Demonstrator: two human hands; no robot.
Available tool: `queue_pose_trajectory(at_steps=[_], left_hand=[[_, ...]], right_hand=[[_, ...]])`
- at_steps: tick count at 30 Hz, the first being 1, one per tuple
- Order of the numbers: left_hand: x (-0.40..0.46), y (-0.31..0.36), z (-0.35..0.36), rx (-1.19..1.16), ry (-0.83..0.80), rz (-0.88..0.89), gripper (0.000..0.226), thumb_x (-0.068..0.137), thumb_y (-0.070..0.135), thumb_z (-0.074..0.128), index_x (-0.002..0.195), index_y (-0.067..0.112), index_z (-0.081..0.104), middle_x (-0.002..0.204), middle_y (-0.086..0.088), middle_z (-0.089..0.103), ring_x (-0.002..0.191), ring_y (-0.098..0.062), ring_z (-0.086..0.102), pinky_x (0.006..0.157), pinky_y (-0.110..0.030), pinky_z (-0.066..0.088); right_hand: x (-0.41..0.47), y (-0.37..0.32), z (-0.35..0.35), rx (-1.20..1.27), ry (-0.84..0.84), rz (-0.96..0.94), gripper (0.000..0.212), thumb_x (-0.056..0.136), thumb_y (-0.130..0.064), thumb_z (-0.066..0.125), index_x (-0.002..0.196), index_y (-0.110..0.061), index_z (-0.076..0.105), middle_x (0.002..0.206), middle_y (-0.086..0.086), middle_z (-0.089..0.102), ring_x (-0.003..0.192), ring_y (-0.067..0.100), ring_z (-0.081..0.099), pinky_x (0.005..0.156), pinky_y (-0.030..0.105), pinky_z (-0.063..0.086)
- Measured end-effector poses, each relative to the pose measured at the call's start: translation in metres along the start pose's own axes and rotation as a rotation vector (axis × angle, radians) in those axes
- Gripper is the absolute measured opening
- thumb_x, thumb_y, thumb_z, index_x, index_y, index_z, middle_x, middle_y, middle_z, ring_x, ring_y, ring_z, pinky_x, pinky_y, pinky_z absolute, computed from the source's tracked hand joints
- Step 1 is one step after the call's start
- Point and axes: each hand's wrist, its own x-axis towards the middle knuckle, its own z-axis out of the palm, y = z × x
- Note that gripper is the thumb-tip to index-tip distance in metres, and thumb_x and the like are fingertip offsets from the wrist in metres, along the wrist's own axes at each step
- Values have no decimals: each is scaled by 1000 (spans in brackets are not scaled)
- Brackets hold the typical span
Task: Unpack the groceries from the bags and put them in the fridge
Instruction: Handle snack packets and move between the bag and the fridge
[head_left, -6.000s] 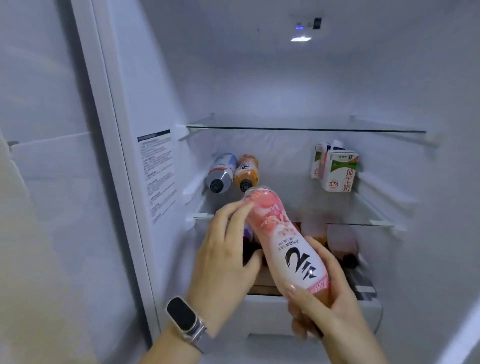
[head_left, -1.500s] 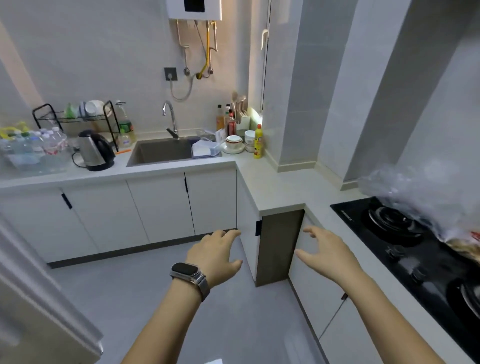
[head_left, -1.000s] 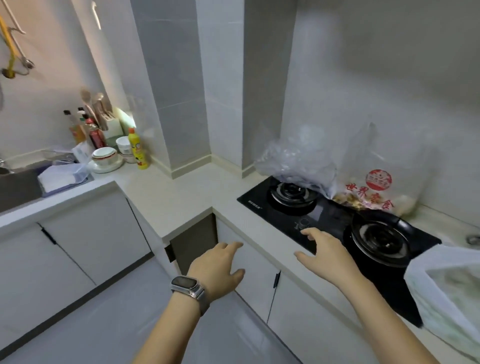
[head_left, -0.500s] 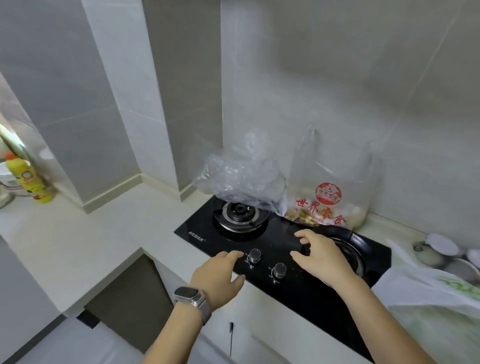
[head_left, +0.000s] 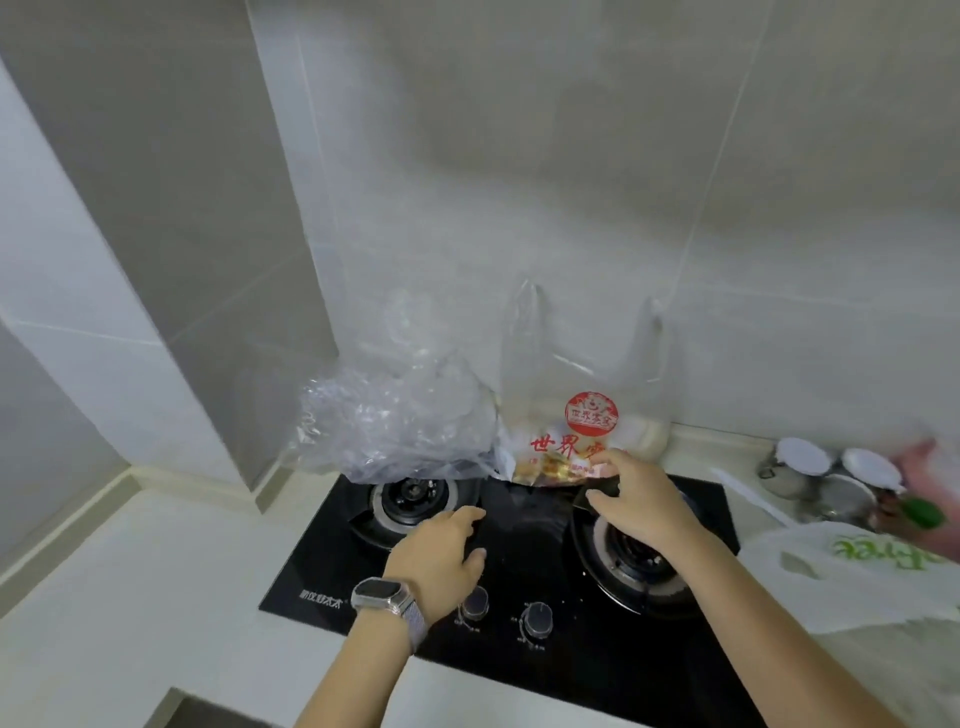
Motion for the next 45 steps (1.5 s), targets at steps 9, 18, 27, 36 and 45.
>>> queue_pose_trajectory(at_steps=[9, 18, 27, 36, 45], left_hand=[[46, -6, 6, -106, -41, 56, 45, 93, 30, 50, 138, 27, 42, 121, 7, 60, 109, -10, 58, 92, -27, 49], [51, 3, 27, -168, -93, 40, 50, 90, 11, 43, 136, 30, 43, 88, 22, 62, 98, -7, 62, 89, -31, 50], [56, -13, 31, -190, 14, -60, 46, 91, 32, 53, 135, 30, 42, 93, 22, 61, 99, -2, 60, 89, -25, 48], [99, 27, 37, -246, 204, 135, 42, 90, 23, 52, 131, 29, 49, 130, 10, 45, 111, -8, 53, 98, -17, 41], [167, 78, 60, 232, 64, 231, 42, 92, 31, 32, 127, 30, 56, 138, 7, 51, 141, -29, 22, 112, -50, 20]], right_hand=[[37, 7, 6, -22, -44, 55, 41, 92, -22, 57, 132, -22, 49, 120, 0, 63, 95, 15, 63, 87, 33, 53], [117, 18, -17, -141, 134, -84, 71, 90, -24, 64, 149, -17, 26, 143, 8, 44, 131, 22, 44, 109, 35, 39], [184, 32, -6, -308, 25, -25, 49, 91, -18, 55, 136, -14, 38, 96, 7, 66, 93, 29, 61, 79, 34, 46], [143, 48, 36, -152, -368, -303, 33, 86, -20, 39, 114, -25, 55, 87, 2, 58, 85, 25, 55, 73, 36, 48], [111, 77, 27, -102, -689, -261, 26, 86, -20, 43, 61, -23, 38, 65, -8, 36, 62, 11, 35, 65, 31, 30]])
